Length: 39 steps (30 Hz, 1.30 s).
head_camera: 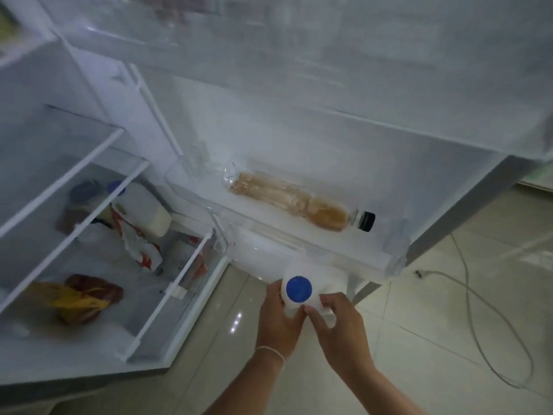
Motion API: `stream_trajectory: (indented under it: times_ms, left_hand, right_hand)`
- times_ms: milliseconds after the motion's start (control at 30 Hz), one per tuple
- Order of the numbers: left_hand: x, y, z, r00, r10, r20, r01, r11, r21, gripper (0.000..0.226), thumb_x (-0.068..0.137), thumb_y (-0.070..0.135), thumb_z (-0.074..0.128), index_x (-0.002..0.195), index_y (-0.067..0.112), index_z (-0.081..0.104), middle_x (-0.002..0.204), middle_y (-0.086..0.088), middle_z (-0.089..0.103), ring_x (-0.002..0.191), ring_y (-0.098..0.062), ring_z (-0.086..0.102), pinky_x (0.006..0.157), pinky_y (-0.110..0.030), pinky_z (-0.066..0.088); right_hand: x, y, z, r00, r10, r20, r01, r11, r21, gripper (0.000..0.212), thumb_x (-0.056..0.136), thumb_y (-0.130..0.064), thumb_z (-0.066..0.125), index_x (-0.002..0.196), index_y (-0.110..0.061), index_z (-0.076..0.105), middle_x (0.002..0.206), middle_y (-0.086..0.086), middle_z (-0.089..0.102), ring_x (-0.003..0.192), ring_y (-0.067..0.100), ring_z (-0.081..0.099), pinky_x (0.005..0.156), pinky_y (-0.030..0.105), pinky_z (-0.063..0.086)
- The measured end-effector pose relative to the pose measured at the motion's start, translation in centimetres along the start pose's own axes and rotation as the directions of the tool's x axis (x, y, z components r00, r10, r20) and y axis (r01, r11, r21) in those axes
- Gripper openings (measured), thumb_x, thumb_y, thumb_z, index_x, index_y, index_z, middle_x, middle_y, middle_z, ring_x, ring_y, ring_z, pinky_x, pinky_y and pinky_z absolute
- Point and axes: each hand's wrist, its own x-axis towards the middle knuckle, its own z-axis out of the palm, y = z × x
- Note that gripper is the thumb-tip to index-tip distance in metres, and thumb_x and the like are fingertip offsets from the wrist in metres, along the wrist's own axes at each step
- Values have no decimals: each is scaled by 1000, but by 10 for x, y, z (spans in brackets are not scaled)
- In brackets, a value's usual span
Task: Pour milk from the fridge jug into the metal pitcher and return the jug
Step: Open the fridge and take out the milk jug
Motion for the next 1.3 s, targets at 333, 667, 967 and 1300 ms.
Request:
stream_trajectory:
  times_ms: [333, 667, 967, 1300]
  left_hand:
    - [-170, 88, -107, 950, 99, -295, -97, 995, 20, 62, 64, 63, 82, 112, 67, 43, 117, 23, 65, 102, 7, 65, 75, -13, 55]
    - [-302, 270, -199, 870, 266, -415, -290, 957, 7, 86, 62, 61, 87, 136, 29, 57, 122, -1, 72, 111, -21, 69, 87, -43, 60]
    - [-343, 341, -222, 685, 423, -593, -453, 885, 109, 82, 60, 51, 86, 133, 24, 60, 116, 16, 71, 103, -1, 67, 76, -10, 53]
    - [-368, 326, -263, 687, 335, -645, -365, 926, 94, 74, 61, 49, 83, 129, 33, 58, 114, 14, 70, 102, -7, 67, 80, -31, 62]
  right_hand:
    - [-153, -111, -37, 961, -226, 158, 202, 967, 154, 30, 79, -26, 86, 101, -23, 64, 94, -9, 68, 83, 10, 66, 79, 18, 53]
    - [-252, -270, -149, 752, -627, 204, 522, 755, 397, 18, 87, -53, 68, 93, -37, 66, 88, -18, 71, 82, 7, 67, 70, 25, 56]
    - [-290, -340, -190, 652, -757, 51, 687, 617, 384, 22, 87, -40, 78, 104, -27, 74, 93, -18, 71, 87, 6, 68, 77, 25, 58]
    - [-238, -361, -262, 377, -912, -162, 892, 405, -200, 38, 102, -22, 57, 136, -6, 61, 142, 8, 60, 143, 25, 45, 120, 40, 32]
